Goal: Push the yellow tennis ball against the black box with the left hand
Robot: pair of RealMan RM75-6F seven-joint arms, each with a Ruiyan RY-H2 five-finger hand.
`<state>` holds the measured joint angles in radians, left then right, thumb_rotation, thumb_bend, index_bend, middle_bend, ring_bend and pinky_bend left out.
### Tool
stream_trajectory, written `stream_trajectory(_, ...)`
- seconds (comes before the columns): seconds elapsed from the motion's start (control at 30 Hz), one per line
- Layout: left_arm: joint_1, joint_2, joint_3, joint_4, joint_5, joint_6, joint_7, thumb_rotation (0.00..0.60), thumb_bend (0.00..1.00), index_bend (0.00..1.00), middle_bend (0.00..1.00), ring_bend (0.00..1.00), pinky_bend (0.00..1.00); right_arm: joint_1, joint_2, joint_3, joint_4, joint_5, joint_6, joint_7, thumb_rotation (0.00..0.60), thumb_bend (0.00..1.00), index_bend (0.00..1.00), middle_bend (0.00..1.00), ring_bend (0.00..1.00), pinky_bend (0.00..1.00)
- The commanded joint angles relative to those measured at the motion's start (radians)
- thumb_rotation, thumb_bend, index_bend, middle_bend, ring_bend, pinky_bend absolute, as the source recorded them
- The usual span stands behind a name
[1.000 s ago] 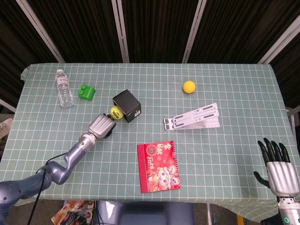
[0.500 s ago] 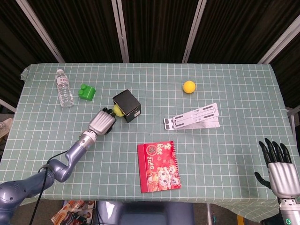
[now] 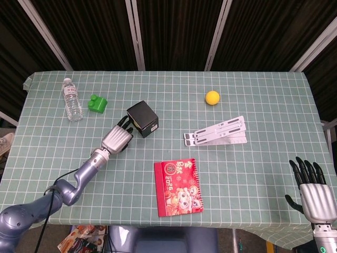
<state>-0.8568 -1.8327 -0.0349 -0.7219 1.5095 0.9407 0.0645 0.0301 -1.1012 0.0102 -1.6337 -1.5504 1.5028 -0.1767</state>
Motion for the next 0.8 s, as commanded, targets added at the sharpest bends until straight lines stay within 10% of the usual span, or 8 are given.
stream_trajectory(0.03,0.003,-0.005,0.008,0.008,0.013,0.014,-0.011,0.600,0.33,0.49,0.29,0.07,0.03,-0.001,0.001,-0.001,0.000,0.000,0.000,0.000,0.600,0.25,0.00,0.00,0.00,0.00)
stream_trajectory(0.57,0.028,0.045,0.025,-0.056,0.026,0.029,-0.038,0.600,0.31,0.42,0.24,0.11,0.04,0.001,-0.001,0.003,0.000,0.004,-0.006,-0.005,0.600,0.25,0.00,0.00,0.00,0.00)
stream_trajectory(0.8,0.134,0.296,0.126,-0.447,0.113,0.184,0.049,0.600,0.26,0.33,0.28,0.20,0.08,0.000,-0.013,0.009,-0.003,0.021,-0.008,-0.046,0.600,0.25,0.00,0.00,0.00,0.00)
